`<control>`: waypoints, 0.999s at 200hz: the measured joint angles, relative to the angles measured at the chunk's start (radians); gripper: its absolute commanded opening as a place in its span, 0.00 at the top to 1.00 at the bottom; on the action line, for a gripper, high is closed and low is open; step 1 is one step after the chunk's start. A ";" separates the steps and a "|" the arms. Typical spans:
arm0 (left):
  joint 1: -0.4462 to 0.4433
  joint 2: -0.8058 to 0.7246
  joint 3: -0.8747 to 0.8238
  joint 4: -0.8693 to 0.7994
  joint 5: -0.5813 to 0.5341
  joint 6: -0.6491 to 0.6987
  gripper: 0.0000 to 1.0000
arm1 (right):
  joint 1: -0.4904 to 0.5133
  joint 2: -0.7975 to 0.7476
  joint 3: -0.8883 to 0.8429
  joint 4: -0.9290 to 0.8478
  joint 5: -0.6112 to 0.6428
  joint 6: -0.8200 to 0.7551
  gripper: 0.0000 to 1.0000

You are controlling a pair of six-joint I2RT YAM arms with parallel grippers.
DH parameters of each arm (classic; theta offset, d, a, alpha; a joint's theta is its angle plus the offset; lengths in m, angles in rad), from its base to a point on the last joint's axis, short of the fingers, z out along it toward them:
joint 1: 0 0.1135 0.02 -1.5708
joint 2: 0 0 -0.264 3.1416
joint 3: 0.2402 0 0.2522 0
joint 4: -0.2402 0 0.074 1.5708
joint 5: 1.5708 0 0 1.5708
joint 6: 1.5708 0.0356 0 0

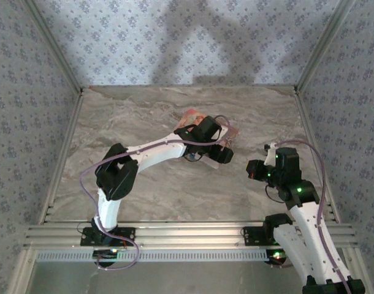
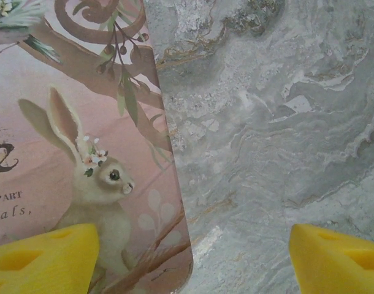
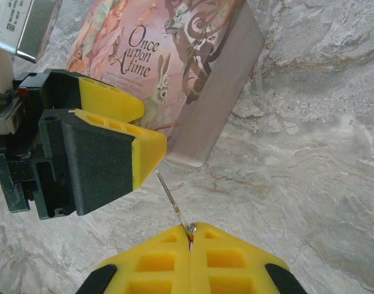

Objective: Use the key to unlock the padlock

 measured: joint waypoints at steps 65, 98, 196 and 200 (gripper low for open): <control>0.029 -0.237 -0.166 0.100 -0.033 0.043 0.07 | 0.000 0.027 0.003 0.019 -0.026 0.000 1.00; 0.063 -0.430 -0.397 0.251 -0.059 0.048 0.02 | 0.000 0.073 0.003 0.067 -0.068 0.000 1.00; 0.255 -0.798 -0.909 0.488 -0.043 -0.027 0.02 | 0.148 0.454 0.090 0.337 -0.190 -0.006 1.00; 0.256 -0.805 -0.916 0.490 -0.042 -0.027 0.02 | 0.151 0.470 0.090 0.356 -0.195 -0.002 1.00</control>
